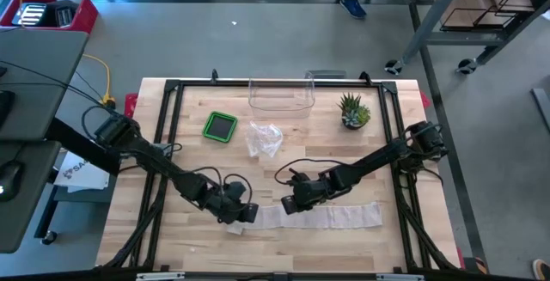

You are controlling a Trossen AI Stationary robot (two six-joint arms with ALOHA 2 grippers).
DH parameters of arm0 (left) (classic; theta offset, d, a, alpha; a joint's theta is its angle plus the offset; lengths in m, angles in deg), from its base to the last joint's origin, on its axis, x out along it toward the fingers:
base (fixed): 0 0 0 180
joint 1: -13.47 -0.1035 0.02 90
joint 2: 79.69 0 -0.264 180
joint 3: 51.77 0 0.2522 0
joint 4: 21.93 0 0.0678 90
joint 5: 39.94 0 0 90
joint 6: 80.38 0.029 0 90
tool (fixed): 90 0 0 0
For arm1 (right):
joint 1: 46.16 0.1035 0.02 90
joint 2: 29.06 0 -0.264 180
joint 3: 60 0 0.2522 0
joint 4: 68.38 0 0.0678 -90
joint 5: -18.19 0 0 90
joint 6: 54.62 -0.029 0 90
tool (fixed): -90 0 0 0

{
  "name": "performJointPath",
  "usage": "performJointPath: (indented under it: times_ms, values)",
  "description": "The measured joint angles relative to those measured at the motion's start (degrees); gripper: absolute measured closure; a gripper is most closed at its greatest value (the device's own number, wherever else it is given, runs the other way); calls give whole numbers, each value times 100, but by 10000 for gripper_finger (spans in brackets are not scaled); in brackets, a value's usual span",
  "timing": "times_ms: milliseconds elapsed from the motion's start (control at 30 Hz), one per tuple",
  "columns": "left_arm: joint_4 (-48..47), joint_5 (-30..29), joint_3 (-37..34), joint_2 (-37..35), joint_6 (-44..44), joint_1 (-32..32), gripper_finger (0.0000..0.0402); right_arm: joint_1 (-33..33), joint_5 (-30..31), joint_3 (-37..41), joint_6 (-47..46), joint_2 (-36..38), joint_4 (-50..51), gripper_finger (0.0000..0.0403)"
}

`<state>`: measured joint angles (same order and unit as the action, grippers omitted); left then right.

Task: Roll bandage
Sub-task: Roll the bandage

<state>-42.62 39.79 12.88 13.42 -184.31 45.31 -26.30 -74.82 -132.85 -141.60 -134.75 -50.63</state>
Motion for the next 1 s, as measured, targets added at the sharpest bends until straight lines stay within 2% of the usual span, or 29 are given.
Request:
performJointPath:
  times_ms: [100, 267, 367, 533, 633, 800, 1000]
  values:
    - [-306, -509, 8, -417, 92, 11, 323, 0, -1, 0, 0, 0, 1, 403]
    - [-1369, -897, 8, -1147, 12, 181, 323, 0, 1, 0, 46, 0, 2, 403]
    - [-2172, -933, 6, -1234, -640, 596, 323, 0, 0, -2, 186, 0, 0, 403]
    - [-3055, -988, -5, -1070, -2278, 1430, 323, 51, 1, -2, 195, -2, -132, 403]
    - [-3074, -1085, -52, -1002, -2779, 1740, 323, 122, -3, -4, 195, -31, -421, 403]
    - [-2949, -977, -158, -948, -2786, 1731, 323, 169, -56, -94, 168, -418, -919, 403]
    - [-2891, -972, -160, -950, -2748, 1538, 323, 169, -193, -219, 195, -625, -413, 403]
